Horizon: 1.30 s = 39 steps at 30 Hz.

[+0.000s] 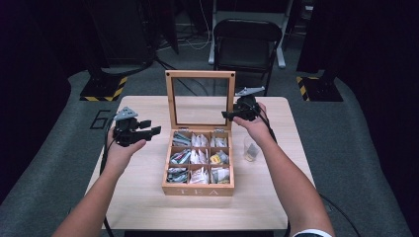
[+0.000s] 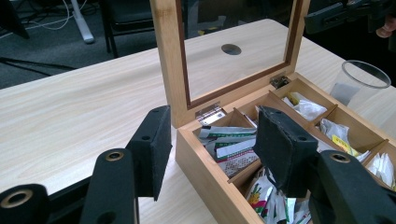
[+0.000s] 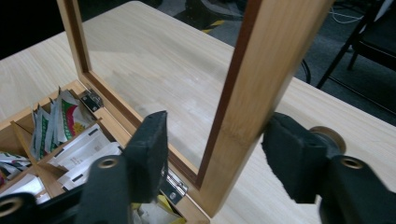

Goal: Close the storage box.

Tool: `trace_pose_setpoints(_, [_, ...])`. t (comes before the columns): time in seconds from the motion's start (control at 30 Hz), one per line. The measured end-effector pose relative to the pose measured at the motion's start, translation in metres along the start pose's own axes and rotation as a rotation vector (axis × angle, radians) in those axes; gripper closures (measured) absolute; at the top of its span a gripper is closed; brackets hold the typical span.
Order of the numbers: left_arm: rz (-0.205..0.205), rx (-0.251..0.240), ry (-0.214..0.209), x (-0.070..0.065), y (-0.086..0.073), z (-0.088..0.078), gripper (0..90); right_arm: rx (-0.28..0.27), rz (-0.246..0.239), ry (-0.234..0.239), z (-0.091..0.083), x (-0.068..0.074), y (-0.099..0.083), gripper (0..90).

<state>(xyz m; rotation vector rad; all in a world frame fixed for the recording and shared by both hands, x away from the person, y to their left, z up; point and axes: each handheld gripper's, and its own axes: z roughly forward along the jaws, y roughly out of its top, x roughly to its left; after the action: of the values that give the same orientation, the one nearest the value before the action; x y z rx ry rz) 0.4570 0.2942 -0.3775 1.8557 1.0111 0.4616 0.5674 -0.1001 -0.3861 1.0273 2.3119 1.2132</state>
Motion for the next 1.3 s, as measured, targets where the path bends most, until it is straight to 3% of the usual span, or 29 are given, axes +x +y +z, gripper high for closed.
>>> trace_pose_setpoints(0.13, [-0.001, -0.005, 0.001, -0.001, 0.002, 0.000, 45.7, -0.001, 0.042, 0.021, -0.006, -0.003, 0.000, 51.1])
trace_pose_setpoints(0.37, [0.012, -0.008, 0.001, -0.004, 0.007, 0.001, 45.7, 0.004, 0.024, 0.017, -0.013, 0.002, 0.000, 52.9])
trace_pose_setpoints(0.7, [0.022, -0.016, -0.004, -0.010, 0.013, 0.000, 45.7, -0.079, 0.045, 0.063, -0.040, 0.006, 0.005, 61.6])
trace_pose_setpoints(1.03, [0.045, -0.024, -0.014, -0.020, 0.020, -0.003, 45.9, -0.056, -0.036, 0.076, -0.057, 0.022, 0.002, 61.5])
trace_pose_setpoints(1.3, [0.065, -0.046, -0.009, -0.026, 0.029, -0.004, 49.4, -0.084, -0.049, 0.085, -0.063, 0.032, -0.010, 58.6])
